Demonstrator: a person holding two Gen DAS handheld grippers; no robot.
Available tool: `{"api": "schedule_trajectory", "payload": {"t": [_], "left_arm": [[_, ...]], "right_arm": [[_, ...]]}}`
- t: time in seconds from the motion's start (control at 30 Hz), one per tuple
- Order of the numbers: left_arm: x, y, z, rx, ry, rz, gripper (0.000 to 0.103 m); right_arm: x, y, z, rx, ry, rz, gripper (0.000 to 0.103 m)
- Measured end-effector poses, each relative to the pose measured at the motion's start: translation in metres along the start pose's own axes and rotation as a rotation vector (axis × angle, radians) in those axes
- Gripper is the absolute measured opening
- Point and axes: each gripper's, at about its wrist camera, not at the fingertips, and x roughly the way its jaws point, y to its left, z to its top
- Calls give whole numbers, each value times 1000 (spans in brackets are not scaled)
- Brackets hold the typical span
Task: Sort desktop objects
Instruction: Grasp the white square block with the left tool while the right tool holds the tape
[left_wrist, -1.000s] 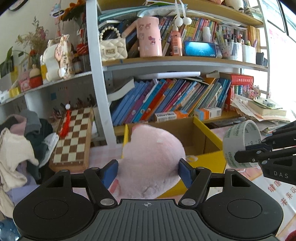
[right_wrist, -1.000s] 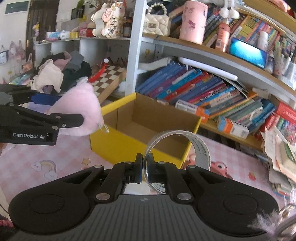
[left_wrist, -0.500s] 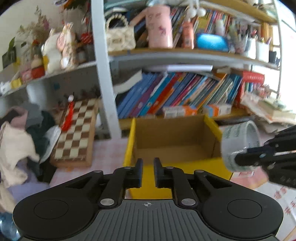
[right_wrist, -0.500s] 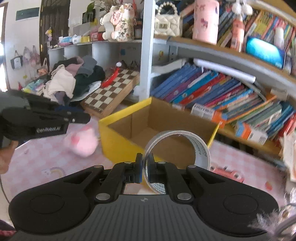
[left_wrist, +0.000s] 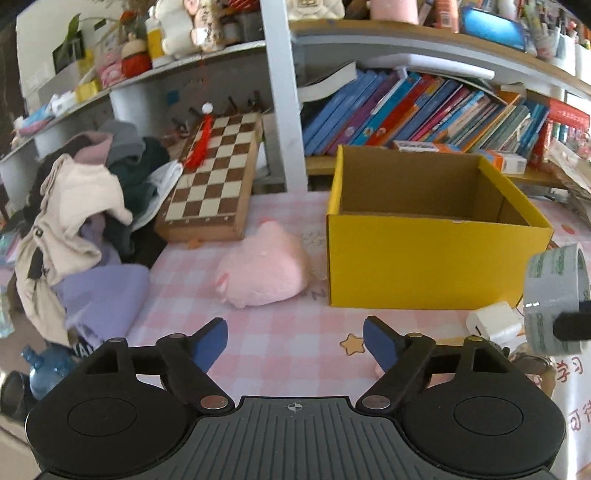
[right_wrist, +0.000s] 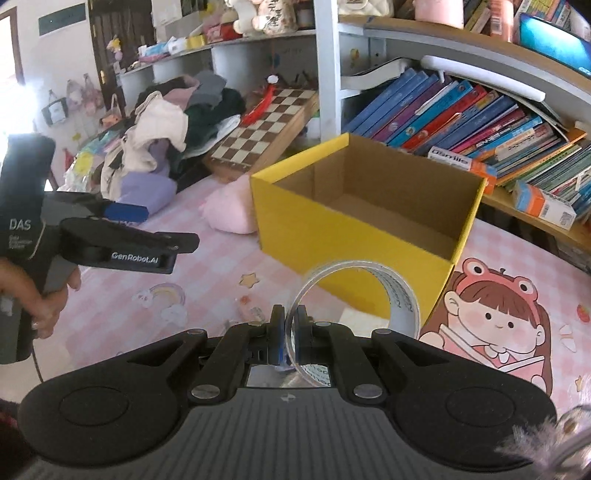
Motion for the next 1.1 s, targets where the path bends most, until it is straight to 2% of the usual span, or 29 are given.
{"api": "schedule_trajectory", "payload": {"t": [0.07, 0.2, 0.33, 0.5, 0.6, 0.73, 0.8, 0.93, 1.1], "left_arm": [[1, -2, -5, 13, 13, -28, 83], [6, -9, -17, 60, 56, -171, 83], [5, -27, -28, 168, 102, -330, 83], [-1, -45, -52, 322, 149, -441, 83], [5, -48, -61, 365, 192, -458, 79], [10, -50, -69, 393, 216, -462, 60], [14, -47, -69, 380, 234, -477, 56], [13, -50, -71, 415, 222, -504, 43], [4, -46, -67, 423, 209, -511, 36]], "right_arm": [[4, 0, -4, 24, 16, -16, 5], [4, 5, -7, 71, 35, -84, 5], [4, 11, -12, 105, 55, -130, 5], [7, 25, -17, 103, 78, -141, 5], [8, 32, -17, 99, 78, -148, 5], [9, 37, -17, 99, 85, -157, 5], [8, 38, -17, 99, 85, -164, 5], [6, 39, -16, 100, 82, -177, 5], [6, 39, -15, 107, 81, -183, 5]]}}
